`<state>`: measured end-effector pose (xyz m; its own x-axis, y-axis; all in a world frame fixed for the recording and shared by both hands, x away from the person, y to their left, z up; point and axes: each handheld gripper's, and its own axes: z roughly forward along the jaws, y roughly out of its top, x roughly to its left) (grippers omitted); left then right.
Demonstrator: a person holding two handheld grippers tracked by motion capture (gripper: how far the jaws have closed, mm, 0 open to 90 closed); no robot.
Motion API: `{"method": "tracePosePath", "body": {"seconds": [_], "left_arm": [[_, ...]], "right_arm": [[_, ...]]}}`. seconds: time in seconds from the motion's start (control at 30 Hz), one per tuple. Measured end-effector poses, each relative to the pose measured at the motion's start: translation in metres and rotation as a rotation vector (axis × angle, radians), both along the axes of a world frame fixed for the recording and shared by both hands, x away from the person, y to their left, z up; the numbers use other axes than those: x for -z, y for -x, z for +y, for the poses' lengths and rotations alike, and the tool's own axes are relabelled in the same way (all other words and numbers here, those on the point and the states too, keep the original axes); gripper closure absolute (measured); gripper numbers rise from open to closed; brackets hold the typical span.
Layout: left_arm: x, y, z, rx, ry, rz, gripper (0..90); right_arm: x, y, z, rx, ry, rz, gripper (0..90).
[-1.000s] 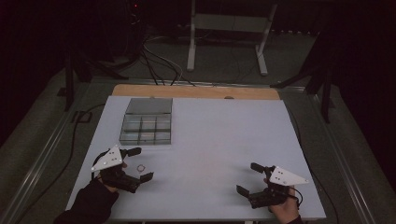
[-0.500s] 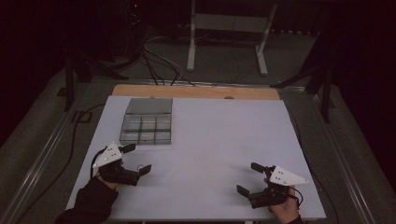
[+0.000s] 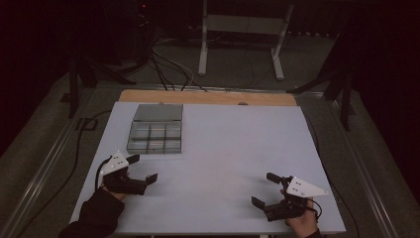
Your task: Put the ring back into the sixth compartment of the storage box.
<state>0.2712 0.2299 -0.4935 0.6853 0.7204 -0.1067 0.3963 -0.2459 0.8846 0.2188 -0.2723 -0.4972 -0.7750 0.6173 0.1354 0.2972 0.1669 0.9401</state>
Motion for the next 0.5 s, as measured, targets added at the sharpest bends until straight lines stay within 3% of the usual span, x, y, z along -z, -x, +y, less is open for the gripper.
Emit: {"method": "tracePosePath", "body": {"seconds": [0.13, 0.23, 0.5], "left_arm": [[-0.0014, 0.0005, -0.0002, -0.029, -0.021, 0.007, 0.6], [-0.0006, -0.0009, 0.001, -0.047, -0.019, 0.036, 0.5], [0.0031, -0.0026, 0.0004, -0.048, -0.047, 0.077, 0.6]], "right_arm": [[0.0002, 0.0, -0.0001, -0.001, 0.0, 0.001, 0.0], [-0.0001, 0.0002, -0.0001, -0.001, -0.001, 0.001, 0.0], [-0.0001, 0.0003, -0.0004, -0.002, 0.0, 0.001, 0.0]]}}
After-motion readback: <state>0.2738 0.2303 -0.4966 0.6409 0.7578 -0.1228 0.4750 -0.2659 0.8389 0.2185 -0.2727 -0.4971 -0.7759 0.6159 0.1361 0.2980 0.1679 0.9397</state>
